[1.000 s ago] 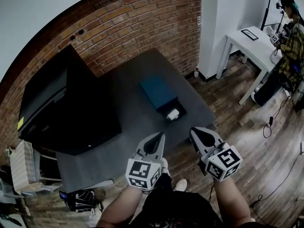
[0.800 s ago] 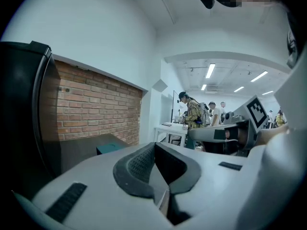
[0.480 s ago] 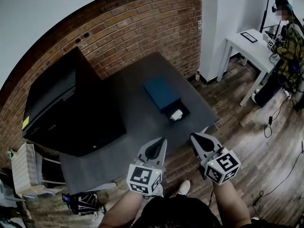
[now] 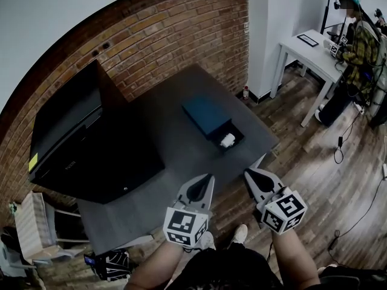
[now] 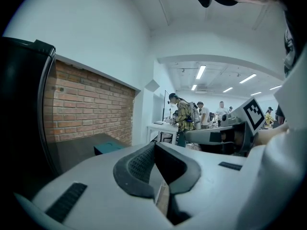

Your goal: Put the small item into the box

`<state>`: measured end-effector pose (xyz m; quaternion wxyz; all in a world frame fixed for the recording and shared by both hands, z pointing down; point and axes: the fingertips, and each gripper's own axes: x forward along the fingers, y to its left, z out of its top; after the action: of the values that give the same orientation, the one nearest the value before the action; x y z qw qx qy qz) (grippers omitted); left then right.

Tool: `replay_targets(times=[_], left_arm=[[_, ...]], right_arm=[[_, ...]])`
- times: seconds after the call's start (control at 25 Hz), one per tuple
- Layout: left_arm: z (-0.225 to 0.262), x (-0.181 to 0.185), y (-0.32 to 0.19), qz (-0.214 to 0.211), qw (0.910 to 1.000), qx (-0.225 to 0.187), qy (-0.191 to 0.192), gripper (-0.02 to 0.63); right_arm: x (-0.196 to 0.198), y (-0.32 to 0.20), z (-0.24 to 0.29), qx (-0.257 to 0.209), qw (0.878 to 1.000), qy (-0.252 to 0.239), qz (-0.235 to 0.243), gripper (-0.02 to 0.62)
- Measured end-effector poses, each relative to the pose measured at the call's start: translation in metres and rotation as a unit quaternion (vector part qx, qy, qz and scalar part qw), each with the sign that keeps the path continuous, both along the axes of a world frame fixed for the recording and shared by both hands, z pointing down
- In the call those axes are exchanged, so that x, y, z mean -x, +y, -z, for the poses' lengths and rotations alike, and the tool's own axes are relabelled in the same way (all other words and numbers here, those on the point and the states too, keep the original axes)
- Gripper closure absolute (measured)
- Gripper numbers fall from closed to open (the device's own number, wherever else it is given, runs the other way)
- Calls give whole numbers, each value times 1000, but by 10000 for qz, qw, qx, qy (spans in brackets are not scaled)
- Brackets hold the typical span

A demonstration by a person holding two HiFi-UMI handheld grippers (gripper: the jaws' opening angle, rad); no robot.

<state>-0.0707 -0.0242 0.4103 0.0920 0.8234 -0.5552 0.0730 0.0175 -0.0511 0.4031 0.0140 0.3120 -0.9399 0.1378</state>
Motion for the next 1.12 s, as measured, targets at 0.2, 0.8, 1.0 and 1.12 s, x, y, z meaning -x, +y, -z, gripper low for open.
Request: replay_targets(times=[0.2,0.8,1.0,1.12], left_arm=[[5,8,11,-149,9999,-56,50,572],[-1,29,38,-378,9991,-34,209,572],[1,35,42,-424,9988,-67,216,572],[1,37,42,-468,9986,-73,222,572]], right_arm=[[9,14,7,-85,9999,38,-115,578],[29,45,3,-103,9993,140,-342,578],[35,49,7,-162,9990,138,-397,578],[37,50,7,-178,9988,156,-434,578]])
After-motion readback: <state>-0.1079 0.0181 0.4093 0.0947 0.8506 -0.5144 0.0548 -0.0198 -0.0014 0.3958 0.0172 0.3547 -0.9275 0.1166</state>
